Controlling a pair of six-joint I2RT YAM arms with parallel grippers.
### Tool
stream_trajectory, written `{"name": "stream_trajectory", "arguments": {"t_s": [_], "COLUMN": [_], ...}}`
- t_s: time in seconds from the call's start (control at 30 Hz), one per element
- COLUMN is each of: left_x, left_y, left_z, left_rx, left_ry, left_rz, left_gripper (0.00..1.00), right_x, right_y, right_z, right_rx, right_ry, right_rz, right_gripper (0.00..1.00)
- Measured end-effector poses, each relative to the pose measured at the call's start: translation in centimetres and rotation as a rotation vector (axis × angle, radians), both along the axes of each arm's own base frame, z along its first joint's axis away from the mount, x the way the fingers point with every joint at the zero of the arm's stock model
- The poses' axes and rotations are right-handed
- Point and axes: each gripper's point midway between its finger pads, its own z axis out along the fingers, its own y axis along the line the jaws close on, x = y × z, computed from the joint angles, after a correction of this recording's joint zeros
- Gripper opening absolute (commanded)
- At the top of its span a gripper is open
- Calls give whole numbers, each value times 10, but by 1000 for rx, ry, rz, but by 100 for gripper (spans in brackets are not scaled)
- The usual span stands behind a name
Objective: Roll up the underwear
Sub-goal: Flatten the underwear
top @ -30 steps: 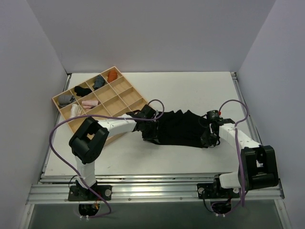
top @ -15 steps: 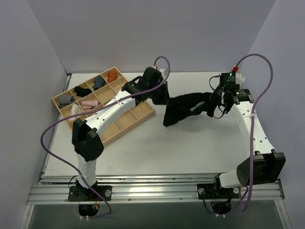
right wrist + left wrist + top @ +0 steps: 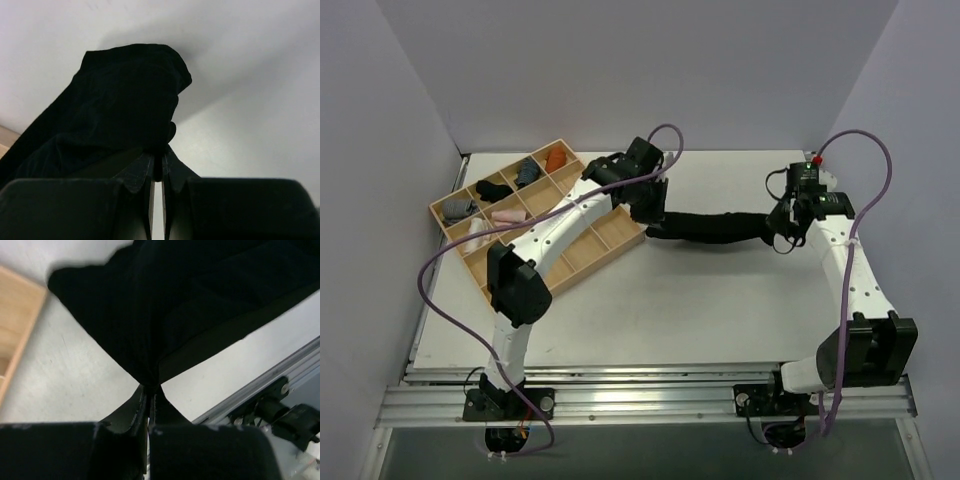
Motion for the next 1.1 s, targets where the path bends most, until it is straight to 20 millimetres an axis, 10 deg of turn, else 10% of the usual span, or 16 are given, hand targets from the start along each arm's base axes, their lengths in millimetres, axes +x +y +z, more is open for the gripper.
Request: {"name": "stream_trajectory", "arguments": {"t_s": [0.23, 0.5, 0.67, 0.83, 1.1], "left_x": [-98, -187, -165, -124, -37], "left_y": [8, -10, -9, -19, -20], "left_z": [-70, -36, -25, -61, -132], "left_rx": [53, -62, -120, -144, -142], "left_ry": [237, 278, 263, 294, 382], "left_rz": [-95, -184, -121, -74, 34], "left_gripper": [2, 3, 3, 7, 56], "right_x": [-89, -141, -143, -113, -18], "right_y": [0, -9, -11, -8, 10], "right_z": [-23, 13, 0, -39, -82], "right_rx": [26, 42, 53, 60, 119], "right_ry": [139, 33, 43, 85, 122], "right_rz": [-53, -177, -225, -224, -123], "right_gripper": [0, 0, 0, 0, 38]}}
